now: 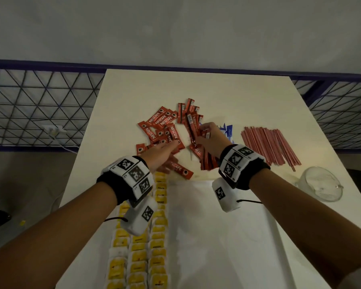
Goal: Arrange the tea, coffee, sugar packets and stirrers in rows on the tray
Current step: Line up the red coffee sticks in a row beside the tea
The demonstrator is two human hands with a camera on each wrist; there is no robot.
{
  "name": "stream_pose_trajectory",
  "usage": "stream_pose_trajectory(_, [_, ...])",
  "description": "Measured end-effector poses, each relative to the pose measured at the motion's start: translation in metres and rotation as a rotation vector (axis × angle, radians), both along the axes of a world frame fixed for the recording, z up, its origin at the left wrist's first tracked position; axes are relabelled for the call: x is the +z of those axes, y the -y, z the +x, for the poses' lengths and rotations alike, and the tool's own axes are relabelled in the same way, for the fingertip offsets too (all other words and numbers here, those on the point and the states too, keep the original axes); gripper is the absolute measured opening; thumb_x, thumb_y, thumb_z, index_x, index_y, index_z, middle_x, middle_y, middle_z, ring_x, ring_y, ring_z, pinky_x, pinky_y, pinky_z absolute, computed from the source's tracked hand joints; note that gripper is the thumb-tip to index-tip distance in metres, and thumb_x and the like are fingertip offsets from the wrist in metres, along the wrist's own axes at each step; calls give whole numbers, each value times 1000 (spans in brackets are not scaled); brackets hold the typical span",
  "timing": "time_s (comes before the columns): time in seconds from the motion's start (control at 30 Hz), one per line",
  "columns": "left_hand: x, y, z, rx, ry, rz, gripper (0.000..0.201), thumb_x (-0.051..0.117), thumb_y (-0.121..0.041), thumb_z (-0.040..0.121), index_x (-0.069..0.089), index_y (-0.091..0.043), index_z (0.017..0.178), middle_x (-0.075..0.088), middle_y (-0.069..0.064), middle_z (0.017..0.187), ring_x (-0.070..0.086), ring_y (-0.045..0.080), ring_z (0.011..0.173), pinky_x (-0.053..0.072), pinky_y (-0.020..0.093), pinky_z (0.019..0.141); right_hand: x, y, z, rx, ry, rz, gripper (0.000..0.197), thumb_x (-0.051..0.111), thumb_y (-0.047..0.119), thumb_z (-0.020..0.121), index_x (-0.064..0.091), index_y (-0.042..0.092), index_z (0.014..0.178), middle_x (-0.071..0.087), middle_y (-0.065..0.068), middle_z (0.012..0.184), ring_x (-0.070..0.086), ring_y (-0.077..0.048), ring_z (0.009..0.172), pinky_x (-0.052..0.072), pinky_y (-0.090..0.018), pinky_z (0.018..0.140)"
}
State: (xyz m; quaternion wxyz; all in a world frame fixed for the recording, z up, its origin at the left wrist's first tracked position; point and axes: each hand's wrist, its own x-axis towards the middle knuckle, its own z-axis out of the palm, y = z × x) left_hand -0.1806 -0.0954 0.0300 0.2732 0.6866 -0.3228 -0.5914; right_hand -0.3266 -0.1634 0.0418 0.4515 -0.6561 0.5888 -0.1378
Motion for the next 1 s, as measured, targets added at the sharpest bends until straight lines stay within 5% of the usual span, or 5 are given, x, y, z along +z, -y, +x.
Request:
stream_pose_trajectory(0.2, [12,18,-26,159,-398,81,60,59,-59,74,58,-12,113,64,13,104,63,27,89,56,39,70,15,-20,-3,215,14,97,44,55,12,90,37,10,131,55,-6,120,52,-9,89,42,-12,66])
stream_pose_trajectory(0.5, [-15,21,-39,340,-222,29,43,66,-37,81,62,-5,111,65,20,109,64,36,95,53,52,83,3,-32,-31,311,-6,114,51,61,30,87,40,15,130,50,2,123,49,-8,105,37,-20,87])
stream_pose_trajectory(0.67, [-18,4,-47,227,-48,26,25,62,-30,87,57,-9,75,53,3,59,48,15,48,43,27,51,-5,-29,-40,229,60,176,35,54,33,91,43,12,116,63,1,78,56,-9,61,47,-22,64])
stream_pose_trajectory(0.83, [-16,-7,-72,16,-194,92,30,55,-7,88,41,-16,62,33,-5,40,28,7,33,23,13,36,-7,-30,-37,102,98,189,27,40,28,98,51,6,108,55,-3,90,54,-16,79,43,-24,71])
stream_pose_trajectory(1.0, [-12,-6,-86,93,-216,4,18,62,-12,85,60,-7,103,64,9,73,63,19,64,52,27,60,-6,-30,-35,-36,232,362,37,25,35,101,53,11,105,57,-2,89,54,-8,77,43,-21,75])
